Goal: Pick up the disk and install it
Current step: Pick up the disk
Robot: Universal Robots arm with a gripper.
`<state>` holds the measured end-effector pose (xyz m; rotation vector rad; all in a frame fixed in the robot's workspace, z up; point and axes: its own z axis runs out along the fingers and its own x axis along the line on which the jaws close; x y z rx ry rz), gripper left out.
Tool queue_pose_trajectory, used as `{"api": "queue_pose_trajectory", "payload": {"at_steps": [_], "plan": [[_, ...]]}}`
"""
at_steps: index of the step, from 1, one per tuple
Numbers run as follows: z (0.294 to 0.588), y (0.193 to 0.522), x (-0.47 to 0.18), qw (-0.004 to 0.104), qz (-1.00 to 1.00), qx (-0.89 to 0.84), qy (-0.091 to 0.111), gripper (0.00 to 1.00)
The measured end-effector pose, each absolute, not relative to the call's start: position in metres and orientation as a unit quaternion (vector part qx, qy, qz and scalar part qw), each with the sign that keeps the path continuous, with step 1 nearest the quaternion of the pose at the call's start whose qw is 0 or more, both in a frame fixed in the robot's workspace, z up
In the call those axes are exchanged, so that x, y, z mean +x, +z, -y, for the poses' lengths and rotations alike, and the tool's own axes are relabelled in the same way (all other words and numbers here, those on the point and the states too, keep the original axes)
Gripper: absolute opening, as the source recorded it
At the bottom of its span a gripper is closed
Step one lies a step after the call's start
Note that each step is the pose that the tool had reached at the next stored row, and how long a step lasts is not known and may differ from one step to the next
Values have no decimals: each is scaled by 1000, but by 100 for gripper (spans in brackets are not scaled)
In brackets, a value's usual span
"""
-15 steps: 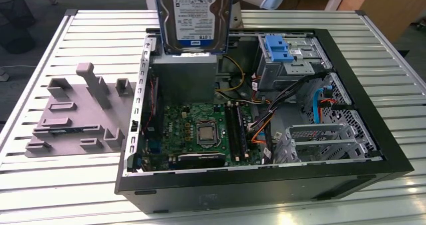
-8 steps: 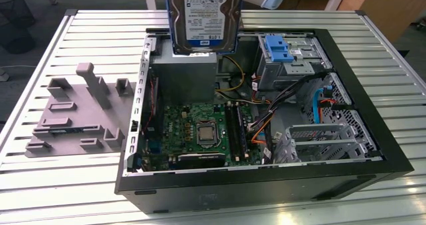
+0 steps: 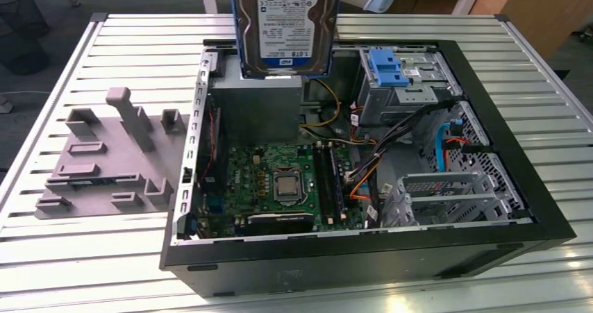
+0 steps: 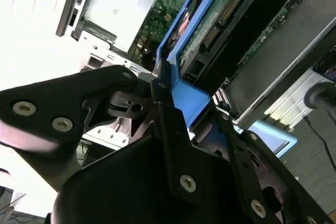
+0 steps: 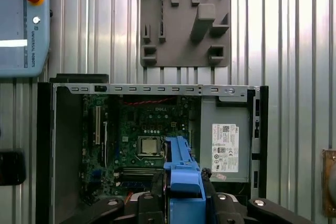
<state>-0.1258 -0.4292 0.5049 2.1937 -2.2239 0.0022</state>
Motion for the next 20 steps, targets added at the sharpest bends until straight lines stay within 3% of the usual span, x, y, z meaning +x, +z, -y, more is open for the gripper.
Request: {"api": "queue_pose_trajectory", "payload": {"at_steps": [20], "plan": [[436, 504, -101, 9, 712, 702, 1, 37]]}}
